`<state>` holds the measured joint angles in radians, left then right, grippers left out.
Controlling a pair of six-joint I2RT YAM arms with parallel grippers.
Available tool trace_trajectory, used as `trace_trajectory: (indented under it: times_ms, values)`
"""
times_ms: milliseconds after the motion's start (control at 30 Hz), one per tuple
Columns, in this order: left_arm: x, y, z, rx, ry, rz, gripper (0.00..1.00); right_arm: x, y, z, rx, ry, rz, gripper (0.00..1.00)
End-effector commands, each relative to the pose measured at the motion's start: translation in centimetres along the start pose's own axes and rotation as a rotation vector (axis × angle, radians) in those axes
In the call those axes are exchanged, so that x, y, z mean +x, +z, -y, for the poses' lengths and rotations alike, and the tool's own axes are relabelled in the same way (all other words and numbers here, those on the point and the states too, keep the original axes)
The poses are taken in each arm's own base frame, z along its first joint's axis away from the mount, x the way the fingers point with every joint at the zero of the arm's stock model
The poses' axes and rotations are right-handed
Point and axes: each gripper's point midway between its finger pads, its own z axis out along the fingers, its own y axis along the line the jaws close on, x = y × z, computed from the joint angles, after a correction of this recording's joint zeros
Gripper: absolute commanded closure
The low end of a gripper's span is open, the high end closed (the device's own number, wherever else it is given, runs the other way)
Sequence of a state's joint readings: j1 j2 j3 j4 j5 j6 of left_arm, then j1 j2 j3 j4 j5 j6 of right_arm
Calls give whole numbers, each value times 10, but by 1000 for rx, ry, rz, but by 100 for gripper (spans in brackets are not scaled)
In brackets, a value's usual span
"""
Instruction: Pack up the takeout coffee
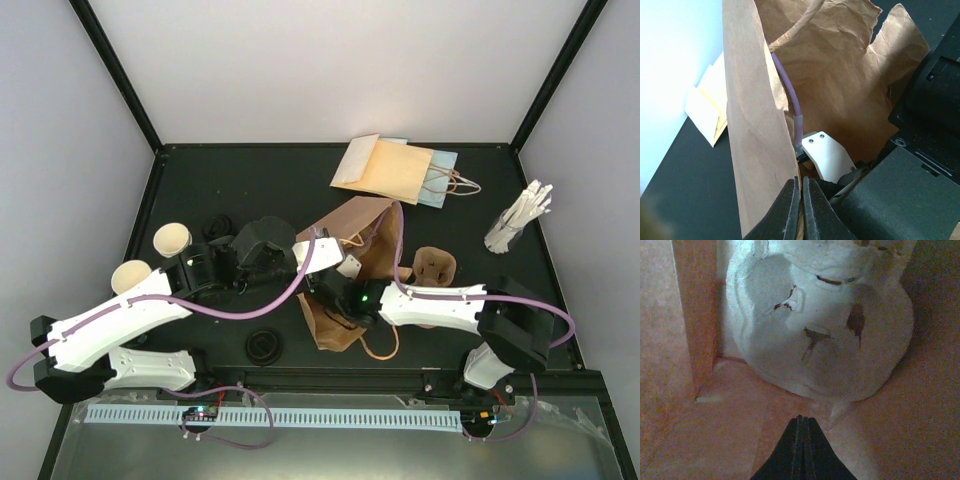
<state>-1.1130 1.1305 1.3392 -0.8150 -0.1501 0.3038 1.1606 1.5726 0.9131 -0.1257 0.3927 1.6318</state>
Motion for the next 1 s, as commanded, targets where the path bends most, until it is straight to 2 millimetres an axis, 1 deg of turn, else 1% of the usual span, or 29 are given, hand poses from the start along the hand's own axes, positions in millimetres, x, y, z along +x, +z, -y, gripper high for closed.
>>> trace_trajectory:
  times_ms: [0,100,233,400,500,700,733,800,867,967]
  values:
    - [-13,-13,3,5,9,60,98,-19,-2,-10,22,-103,98,99]
    - [-12,-15,-5,-38,12,49,98,-21,-14,-19,-7,-261,154,99]
    - [-15,-21,-17,-98,12,54,98,-15,-27,-28,-54,-473,192,99]
    - [-14,-25,-25,-139,22,27,98,-12,-30,-13,-47,-689,172,99]
    - [-12,-25,-28,-156,29,11,98,-12,-39,-15,-109,-798,173,99]
    - [-12,-29,-31,-174,40,8,98,-26,-52,-3,-68,-991,222,99]
    - [-13,-29,-32,-176,39,10,98,-25,-52,-2,-68,-1037,221,99]
    - [-15,-30,-31,-176,42,14,98,-31,-54,1,-29,-1089,239,99]
    - [-16,-29,-32,-177,44,12,98,-30,-54,1,-19,-1152,235,99]
    - [-18,-26,-31,-179,53,2,98,-39,-56,3,30,-1194,273,99]
